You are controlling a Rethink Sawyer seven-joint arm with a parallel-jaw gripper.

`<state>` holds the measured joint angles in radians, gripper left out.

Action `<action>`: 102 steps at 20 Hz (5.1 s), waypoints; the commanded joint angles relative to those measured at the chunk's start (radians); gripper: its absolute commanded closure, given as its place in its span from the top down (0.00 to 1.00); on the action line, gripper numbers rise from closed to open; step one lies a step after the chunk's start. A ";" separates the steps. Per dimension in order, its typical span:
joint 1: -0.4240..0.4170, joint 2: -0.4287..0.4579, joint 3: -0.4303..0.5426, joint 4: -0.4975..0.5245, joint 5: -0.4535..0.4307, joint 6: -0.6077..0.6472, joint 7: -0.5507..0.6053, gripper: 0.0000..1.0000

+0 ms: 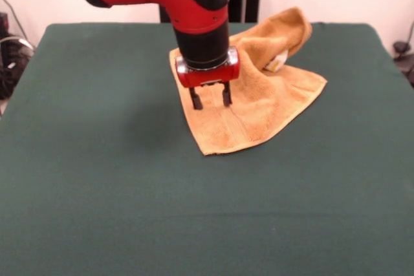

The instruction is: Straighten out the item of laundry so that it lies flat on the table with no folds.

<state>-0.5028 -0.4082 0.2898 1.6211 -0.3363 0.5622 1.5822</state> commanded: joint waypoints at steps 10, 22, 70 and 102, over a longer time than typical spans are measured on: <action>-0.179 0.227 -0.108 -0.190 -0.307 -0.148 -0.098 1.00; -0.173 0.202 -0.105 -0.200 -0.348 -0.116 -0.051 1.00; -0.164 0.047 -0.082 -0.051 -0.351 -0.088 0.044 1.00; -0.184 0.044 -0.086 -0.073 -0.317 -0.055 0.034 1.00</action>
<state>-0.6684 -0.4531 0.2790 1.6093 -0.5843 0.5122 1.5820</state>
